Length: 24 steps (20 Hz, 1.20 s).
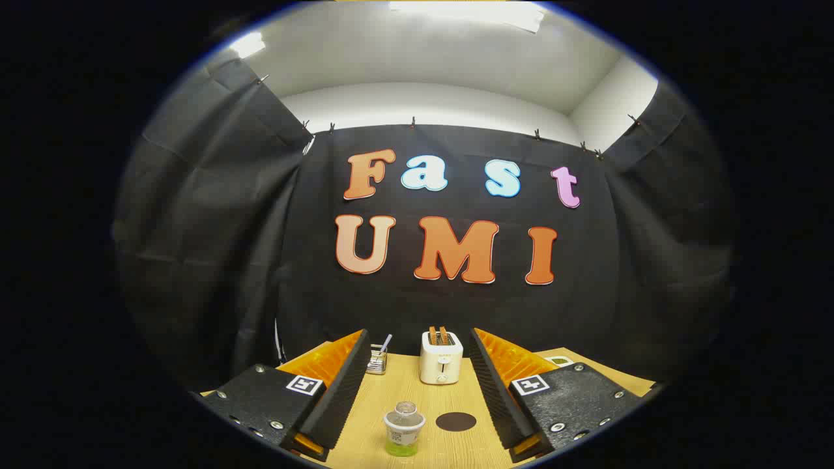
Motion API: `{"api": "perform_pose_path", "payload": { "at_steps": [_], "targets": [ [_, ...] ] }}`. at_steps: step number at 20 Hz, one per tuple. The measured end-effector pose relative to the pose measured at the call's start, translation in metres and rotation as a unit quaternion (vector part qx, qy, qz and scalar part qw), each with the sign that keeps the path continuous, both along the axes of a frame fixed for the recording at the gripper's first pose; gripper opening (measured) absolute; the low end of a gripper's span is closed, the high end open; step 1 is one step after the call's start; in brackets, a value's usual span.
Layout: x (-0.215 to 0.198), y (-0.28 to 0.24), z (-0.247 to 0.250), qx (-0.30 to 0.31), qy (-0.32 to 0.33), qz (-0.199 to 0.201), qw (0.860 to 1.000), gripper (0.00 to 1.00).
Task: Take the bottle from table, then pour the juice into the cup, finally place the bottle on the coaster
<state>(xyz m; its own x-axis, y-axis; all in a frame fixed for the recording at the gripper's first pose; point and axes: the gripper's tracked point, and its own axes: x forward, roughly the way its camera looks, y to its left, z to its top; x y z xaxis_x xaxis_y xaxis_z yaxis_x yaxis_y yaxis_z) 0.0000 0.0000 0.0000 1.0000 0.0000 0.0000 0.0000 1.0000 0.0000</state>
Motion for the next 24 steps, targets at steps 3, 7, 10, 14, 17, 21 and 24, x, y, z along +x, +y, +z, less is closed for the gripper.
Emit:
{"api": "perform_pose_path", "payload": {
  "at_steps": [3,7,10,14,17,21,24],
  "targets": [
    [0.0,-0.005,0.005,0.004,-0.008,-0.003,1.0,0.9],
    [0.001,-0.01,0.008,0.019,-0.021,-0.003,1.0,0.9],
    [0.003,-0.013,0.009,0.015,-0.024,-0.004,1.0,0.9],
    [0.004,-0.008,0.011,0.003,-0.036,0.004,0.999,0.9],
    [0.005,-0.001,0.009,0.001,-0.036,0.012,0.999,0.9],
    [0.01,-0.002,-0.008,-0.017,-0.019,0.0,1.0,0.9],
    [0.014,0.001,-0.029,-0.042,0.004,-0.008,0.999,0.9]
  ]
}}
